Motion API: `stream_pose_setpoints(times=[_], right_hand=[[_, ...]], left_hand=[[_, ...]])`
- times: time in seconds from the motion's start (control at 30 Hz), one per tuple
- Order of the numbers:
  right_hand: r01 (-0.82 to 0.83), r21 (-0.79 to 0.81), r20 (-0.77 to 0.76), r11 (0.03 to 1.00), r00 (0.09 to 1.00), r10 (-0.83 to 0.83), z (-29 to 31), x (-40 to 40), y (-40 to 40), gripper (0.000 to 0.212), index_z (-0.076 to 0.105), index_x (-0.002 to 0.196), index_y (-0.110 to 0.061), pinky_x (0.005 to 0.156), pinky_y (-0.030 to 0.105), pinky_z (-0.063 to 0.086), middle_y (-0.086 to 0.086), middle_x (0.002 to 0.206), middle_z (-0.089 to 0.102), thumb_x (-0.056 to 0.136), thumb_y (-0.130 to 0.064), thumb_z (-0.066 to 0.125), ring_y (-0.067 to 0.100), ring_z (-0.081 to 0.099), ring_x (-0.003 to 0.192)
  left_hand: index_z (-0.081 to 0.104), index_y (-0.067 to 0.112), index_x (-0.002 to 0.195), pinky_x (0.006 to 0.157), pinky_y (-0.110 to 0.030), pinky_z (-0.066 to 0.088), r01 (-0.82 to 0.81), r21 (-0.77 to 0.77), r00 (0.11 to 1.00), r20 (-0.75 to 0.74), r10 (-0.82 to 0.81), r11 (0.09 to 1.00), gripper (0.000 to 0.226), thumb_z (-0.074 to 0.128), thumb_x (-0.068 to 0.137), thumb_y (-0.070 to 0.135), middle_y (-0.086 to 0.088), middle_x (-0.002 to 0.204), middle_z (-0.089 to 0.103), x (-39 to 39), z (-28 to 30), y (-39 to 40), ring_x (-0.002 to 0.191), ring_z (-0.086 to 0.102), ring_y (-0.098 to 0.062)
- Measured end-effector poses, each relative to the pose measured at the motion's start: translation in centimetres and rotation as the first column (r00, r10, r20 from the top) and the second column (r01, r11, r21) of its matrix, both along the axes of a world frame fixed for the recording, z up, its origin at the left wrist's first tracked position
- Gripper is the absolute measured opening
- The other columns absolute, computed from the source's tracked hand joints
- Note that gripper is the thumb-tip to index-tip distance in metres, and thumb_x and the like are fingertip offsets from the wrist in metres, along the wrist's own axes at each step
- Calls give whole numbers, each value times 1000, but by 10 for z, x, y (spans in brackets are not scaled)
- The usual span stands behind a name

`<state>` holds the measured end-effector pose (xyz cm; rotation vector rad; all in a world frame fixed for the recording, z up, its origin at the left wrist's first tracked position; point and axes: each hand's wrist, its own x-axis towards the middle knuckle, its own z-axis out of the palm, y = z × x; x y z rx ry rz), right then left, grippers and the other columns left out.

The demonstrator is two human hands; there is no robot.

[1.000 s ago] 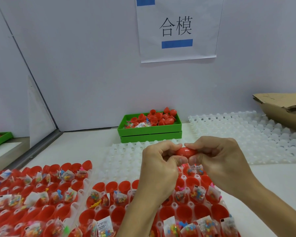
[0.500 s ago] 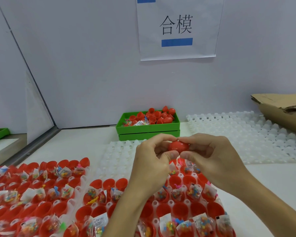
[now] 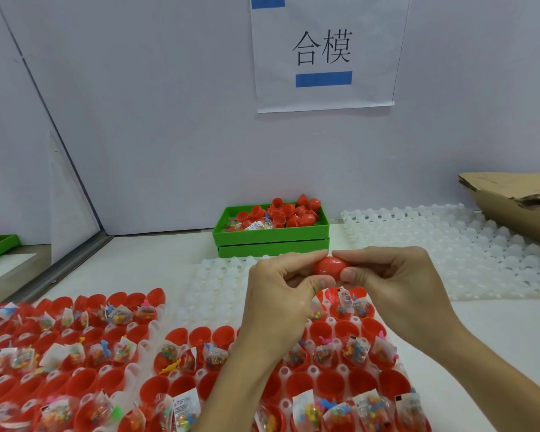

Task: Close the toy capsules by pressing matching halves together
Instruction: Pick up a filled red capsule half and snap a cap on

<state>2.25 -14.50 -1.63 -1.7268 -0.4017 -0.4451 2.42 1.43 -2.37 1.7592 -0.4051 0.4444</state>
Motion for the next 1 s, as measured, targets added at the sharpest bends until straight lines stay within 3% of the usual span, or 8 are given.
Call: stream_pose_setpoints(times=[0.1,0.3,0.43,0.6,0.73,0.8,0.9,1.0], right_hand=[[-26,30,4,999,1000,26,0,0,1,42,75,86,-27,66,13,56,-9,80,77,79,14,69,9,74,74],[-82,35,38,996,996,81,-4,1,5,49,76,88,-22,66,13,55,-6,79,76,78,24,62,6,72,72],[-31,-3,90,1000,995,31,-5,2,4,51,77,87,-26,69,21,58,-1,81,74,78,22,64,11,70,74],[9,-48,77,999,997,-6,-3,1,3,50,77,84,-28,69,22,57,-3,77,73,77,20,67,10,69,71],[-10,-56,-36,998,999,8,0,4,-3,43,75,91,-26,72,20,59,-1,79,76,78,15,70,13,73,76],[-34,-30,-90,999,995,31,1,4,-6,39,71,100,-20,72,26,61,4,78,75,78,12,72,17,74,73],[-63,50,-147,997,987,70,2,3,-7,27,72,99,-15,65,19,58,5,80,75,78,1,75,17,74,72],[-160,262,-264,952,937,231,4,3,-8,28,75,96,-10,68,19,57,10,86,76,71,-22,73,21,74,77]], left_hand=[[75,16,109,77,-15,55,14,16,999,28,-14,1000,36,75,79,-4,6,93,75,2,-2,1,89,70,-4],[69,18,111,64,-9,52,-10,63,997,80,5,998,49,59,83,-21,0,83,69,1,-7,-3,75,66,7],[71,6,112,68,-7,51,-40,72,991,128,31,997,39,58,85,-20,3,79,66,-1,-9,-8,71,65,7],[73,8,113,71,-8,52,-86,160,986,154,61,983,36,63,85,-13,0,85,70,-1,-8,-8,78,65,5],[73,21,116,84,-9,51,-93,251,991,117,65,964,32,70,87,6,24,90,65,-2,-6,-9,91,63,2],[71,24,114,86,-14,53,-72,282,996,77,52,957,29,68,90,9,20,92,65,-2,-6,-10,92,63,-2],[68,32,103,82,-22,55,-55,262,997,61,40,964,26,65,92,8,18,91,66,-3,-3,-7,91,62,-3],[68,29,98,70,-22,57,-16,153,1000,28,12,988,27,63,92,3,14,90,68,-1,-2,-2,82,63,-4]])
